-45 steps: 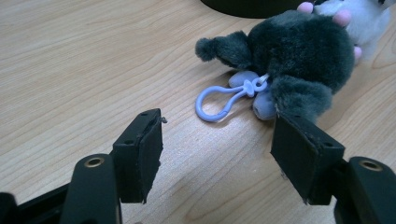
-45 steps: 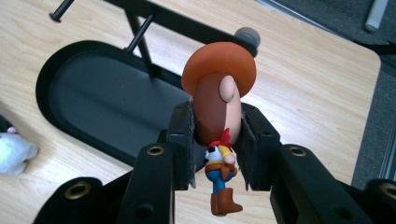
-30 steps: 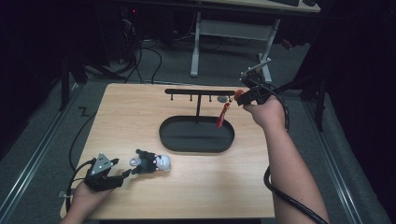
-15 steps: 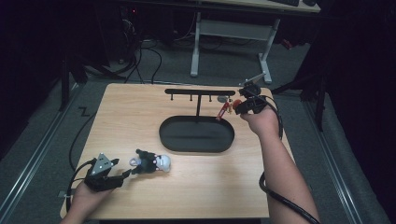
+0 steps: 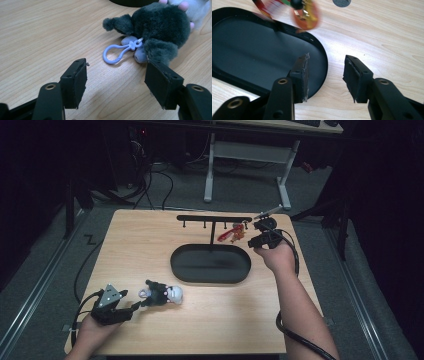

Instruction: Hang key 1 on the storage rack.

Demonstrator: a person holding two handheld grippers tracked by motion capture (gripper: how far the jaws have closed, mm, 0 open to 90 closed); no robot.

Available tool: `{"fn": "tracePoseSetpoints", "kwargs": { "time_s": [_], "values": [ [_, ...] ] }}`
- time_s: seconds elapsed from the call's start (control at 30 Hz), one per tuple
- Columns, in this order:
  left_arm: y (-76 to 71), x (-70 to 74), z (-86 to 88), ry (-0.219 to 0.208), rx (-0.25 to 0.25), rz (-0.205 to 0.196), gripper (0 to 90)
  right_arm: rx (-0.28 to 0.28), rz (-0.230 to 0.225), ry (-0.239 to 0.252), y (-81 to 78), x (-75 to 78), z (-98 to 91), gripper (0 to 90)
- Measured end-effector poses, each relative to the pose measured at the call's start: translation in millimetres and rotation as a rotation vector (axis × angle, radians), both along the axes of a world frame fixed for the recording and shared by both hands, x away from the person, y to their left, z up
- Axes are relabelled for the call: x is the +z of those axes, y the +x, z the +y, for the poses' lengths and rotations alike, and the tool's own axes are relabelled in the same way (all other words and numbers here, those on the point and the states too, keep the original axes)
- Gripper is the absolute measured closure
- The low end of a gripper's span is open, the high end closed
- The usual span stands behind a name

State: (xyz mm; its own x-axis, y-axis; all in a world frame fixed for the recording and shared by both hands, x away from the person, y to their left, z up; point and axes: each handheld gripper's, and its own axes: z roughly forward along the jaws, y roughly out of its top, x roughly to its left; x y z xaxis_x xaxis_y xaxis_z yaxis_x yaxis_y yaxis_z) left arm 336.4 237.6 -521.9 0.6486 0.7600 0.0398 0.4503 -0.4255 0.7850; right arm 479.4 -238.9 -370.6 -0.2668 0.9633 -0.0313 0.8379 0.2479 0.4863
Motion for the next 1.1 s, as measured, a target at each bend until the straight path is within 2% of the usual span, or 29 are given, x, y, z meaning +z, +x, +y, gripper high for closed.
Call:
{"fn": "tracePoseSetpoints", "kwargs": {
  "time_s": [0.17, 0.37, 0.57, 0.77, 0.93, 1.1],
  "values": [
    [0.1, 0.2, -1.2, 0.000, 0.000, -0.004, 34.4, 0.023, -0.009, 0.002, -12.2, -4.4, 1.0, 49.8],
    [-0.3, 1.8, -1.6, -0.008, 0.002, -0.004, 35.6, 0.039, -0.016, 0.033, -27.6, -15.3, 0.1, 46.1],
    [-0.2, 3.0, 0.2, -0.023, 0.013, -0.010, 35.8, 0.047, -0.031, 0.049, -46.0, -34.1, -3.8, 44.7],
    [-2.1, 5.7, 1.9, -0.062, 0.022, -0.018, 35.8, 0.036, -0.041, 0.111, -66.0, -55.8, -12.2, 44.1],
    [-3.6, 7.2, 0.5, -0.069, 0.018, -0.025, 35.7, 0.044, -0.084, 0.148, -86.2, -70.7, -13.4, 43.4],
    [-5.3, 8.2, -2.4, -0.071, 0.006, -0.034, 35.7, 0.059, -0.146, 0.140, -110.6, -86.5, -12.2, 43.2]
  ]
}}
